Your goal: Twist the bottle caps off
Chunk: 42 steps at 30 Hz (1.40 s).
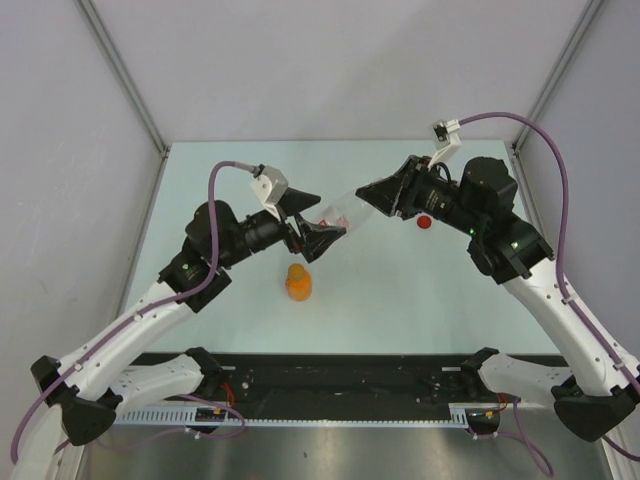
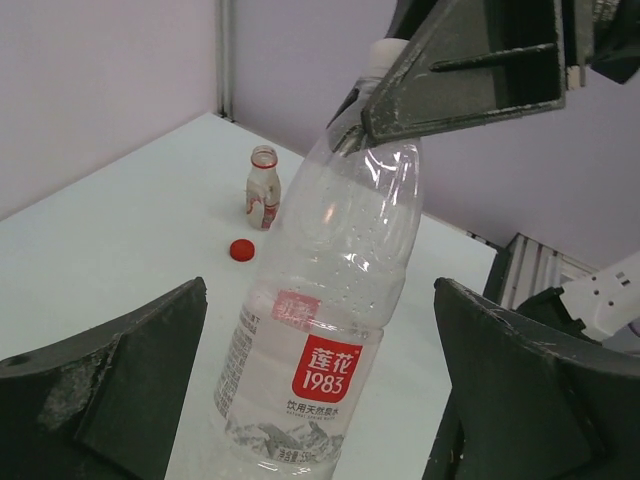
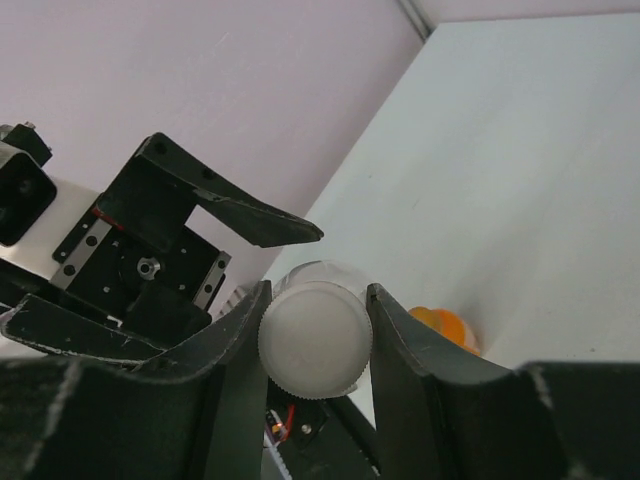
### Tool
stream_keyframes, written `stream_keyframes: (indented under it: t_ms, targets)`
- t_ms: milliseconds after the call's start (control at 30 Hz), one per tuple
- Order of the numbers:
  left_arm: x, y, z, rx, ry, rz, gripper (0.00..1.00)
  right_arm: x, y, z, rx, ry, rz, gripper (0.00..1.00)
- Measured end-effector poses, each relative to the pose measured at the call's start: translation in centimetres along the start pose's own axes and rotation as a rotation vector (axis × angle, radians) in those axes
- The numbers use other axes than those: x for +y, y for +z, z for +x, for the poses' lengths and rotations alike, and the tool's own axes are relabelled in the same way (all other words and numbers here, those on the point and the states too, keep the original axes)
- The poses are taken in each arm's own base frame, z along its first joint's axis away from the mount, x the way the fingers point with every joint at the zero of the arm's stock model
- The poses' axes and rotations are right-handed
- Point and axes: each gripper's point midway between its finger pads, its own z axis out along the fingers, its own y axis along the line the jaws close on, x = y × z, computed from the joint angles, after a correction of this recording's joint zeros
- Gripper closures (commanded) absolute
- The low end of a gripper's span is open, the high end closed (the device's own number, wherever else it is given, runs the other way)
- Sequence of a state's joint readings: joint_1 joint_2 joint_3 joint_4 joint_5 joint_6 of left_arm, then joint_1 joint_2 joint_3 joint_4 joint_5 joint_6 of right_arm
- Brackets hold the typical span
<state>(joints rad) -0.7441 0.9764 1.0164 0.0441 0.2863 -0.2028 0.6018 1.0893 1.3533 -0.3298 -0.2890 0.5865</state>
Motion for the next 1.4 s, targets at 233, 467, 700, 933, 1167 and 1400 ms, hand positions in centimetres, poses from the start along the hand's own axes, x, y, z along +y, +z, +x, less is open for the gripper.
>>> stream_keyframes:
  t_ms: [233,467,700,933,1167,1400]
  targets:
    - [-1.5,-0.1,0.4,0.01,0.023,0.097,0.0,1.3,-0.3,0.2,0.034,0.093,-0.118,1.0]
    - [-2.0,-0.3,2.0,0.036,0.023,0.136,0.0,2.9,-0.6,-0.1,0.038,0.105,-0.21,1.0]
    - [-2.8,-0.5,1.6,0.025,0.033,0.179,0.18,3.1,-1.0,-0.4,0.027,0.096,-0.228,1.0]
    - [-3.7,-0.8,1.8,0.034,0.034,0.232,0.09,3.6,-1.8,-0.7,0.017,0.077,-0.244,1.0]
    - [-4.6,-1.0,2.3,0.055,0.033,0.307,0.3,3.9,-2.1,-0.7,0.034,0.075,-0.274,1.0]
    - [-5.1,-0.6,3.1,0.083,0.03,0.363,0.17,4.1,-2.2,-0.6,0.041,0.08,-0.286,1.0]
